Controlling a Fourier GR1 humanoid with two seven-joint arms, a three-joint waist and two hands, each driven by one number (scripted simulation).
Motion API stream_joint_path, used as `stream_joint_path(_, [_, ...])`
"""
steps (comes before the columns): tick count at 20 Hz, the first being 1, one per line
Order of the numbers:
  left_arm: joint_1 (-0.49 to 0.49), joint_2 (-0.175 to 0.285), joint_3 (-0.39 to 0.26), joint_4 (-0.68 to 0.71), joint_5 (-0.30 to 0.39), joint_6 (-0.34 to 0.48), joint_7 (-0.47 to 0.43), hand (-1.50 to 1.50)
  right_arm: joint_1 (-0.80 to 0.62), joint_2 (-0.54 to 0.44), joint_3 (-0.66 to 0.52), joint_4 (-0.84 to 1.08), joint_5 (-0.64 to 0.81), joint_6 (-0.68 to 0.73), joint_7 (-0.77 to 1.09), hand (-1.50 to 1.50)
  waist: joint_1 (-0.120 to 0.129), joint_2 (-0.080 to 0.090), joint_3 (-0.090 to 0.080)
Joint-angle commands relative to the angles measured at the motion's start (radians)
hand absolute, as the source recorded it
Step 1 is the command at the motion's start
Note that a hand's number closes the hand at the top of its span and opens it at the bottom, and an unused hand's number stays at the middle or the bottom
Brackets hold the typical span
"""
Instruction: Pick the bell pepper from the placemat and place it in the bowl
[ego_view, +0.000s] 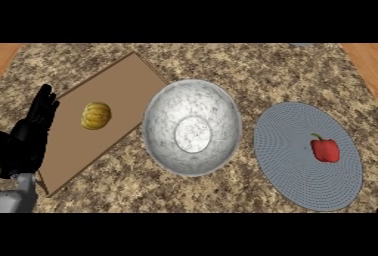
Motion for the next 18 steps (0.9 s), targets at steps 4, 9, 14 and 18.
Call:
stream_joint_path(4, [-0.028, -0.041, -0.025, -0.024, -0.056, -0.005, 0.029, 0.0, -0.001, -0.066, -0.148, -0.146, -0.035, 0.151, 0.187, -1.5, 0.028, 0.006, 0.0])
stream_joint_path(9, [-0.052, -0.009, 0.021, -0.038, -0.021, -0.044, 0.077, 0.0, -0.059, -0.139, -0.125, -0.294, 0.027, 0.228, 0.427, -1.5, 0.037, 0.006, -0.001])
stream_joint_path(14, [-0.071, -0.05, -0.003, 0.02, -0.041, -0.041, 0.027, 0.0, -0.2, -0.323, -0.025, -0.203, 0.047, 0.4, 0.614, -1.5, 0.066, 0.015, -0.002])
stream_joint_path(18, [-0.064, -0.08, -0.029, -0.013, -0.062, -0.024, 0.048, 0.0, -0.321, -0.335, 0.112, -0.191, 0.059, 0.483, 0.778, -1.5, 0.073, 0.014, -0.001])
